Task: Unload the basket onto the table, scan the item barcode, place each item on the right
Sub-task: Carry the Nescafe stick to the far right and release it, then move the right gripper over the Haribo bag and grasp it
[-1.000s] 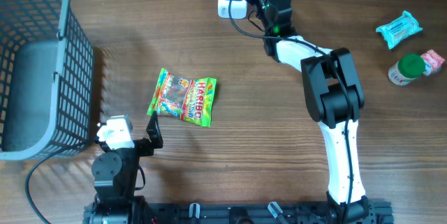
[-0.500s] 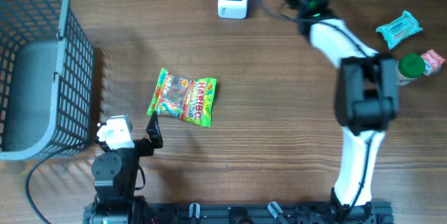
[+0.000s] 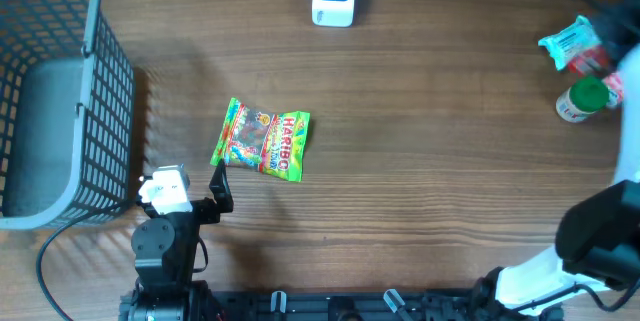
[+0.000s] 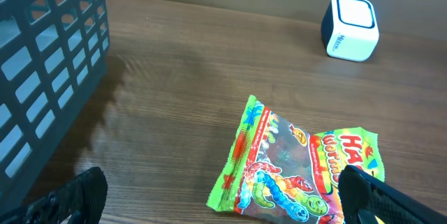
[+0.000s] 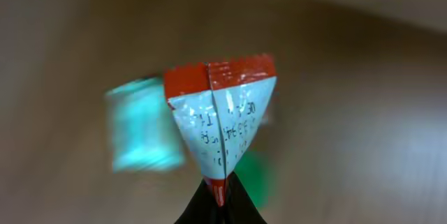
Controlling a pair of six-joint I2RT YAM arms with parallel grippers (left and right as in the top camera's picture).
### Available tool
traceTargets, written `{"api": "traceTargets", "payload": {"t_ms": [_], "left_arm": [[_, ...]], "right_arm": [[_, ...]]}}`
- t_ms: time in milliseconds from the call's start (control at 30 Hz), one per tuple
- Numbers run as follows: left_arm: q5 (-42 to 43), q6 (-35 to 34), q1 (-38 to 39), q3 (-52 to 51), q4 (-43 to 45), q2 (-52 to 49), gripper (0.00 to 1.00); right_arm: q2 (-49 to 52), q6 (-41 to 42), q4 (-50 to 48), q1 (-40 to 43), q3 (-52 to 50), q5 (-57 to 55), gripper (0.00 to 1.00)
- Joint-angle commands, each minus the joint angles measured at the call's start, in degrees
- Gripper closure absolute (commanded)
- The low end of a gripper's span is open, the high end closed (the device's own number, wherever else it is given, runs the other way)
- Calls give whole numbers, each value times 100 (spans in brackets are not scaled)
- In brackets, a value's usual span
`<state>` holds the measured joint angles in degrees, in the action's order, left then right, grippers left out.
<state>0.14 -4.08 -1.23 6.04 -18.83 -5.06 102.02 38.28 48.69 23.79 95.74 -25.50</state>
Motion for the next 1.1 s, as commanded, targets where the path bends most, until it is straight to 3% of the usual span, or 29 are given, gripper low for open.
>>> {"api": "traceTargets", "payload": {"t_ms": [0, 233, 267, 300, 333, 367, 433, 567, 667, 700, 867, 900, 967, 1067], "left_arm": [[68, 85, 22, -28, 22, 11, 0], [68, 85, 22, -28, 22, 11, 0], [68, 87, 22, -28, 22, 11, 0], [68, 85, 22, -28, 22, 11, 0], [68, 87, 22, -28, 22, 11, 0], [68, 87, 22, -28, 22, 11, 0], [68, 87, 22, -28, 22, 11, 0], [68, 85, 22, -28, 22, 11, 0], [68, 85, 22, -28, 22, 11, 0], [68, 85, 22, -28, 22, 11, 0], [68, 85, 22, -28, 22, 11, 0], [68, 87, 22, -28, 22, 11, 0], [68, 85, 22, -28, 22, 11, 0], [68, 85, 22, -28, 22, 11, 0]], "right_arm": [[90, 684, -2, 824, -490, -798, 96], [739, -114, -1923, 1622, -2229, 136, 96], [752, -181, -2004, 1620, -2221, 317, 91], [697, -271, -2072, 1620, -2142, 560, 73], [634, -354, -2090, 1620, -2031, 785, 44], [525, -472, -2083, 1620, -1843, 1176, 0], [199, -859, -1987, 1604, -1443, 2389, 0], [-758, -726, -1246, 1235, -1091, 4465, 0], [-1196, -520, -728, 420, -1091, 4905, 0], [-1270, -726, -638, -203, -1091, 4924, 0], [-752, -4854, -835, -3143, -1095, 4841, 0], [-533, -5268, -887, -3580, -1095, 4599, 0], [-63, -5246, -1115, -4291, -1095, 4520, 0], [575, -6144, -1403, -4846, -1095, 5536, 0]]}}
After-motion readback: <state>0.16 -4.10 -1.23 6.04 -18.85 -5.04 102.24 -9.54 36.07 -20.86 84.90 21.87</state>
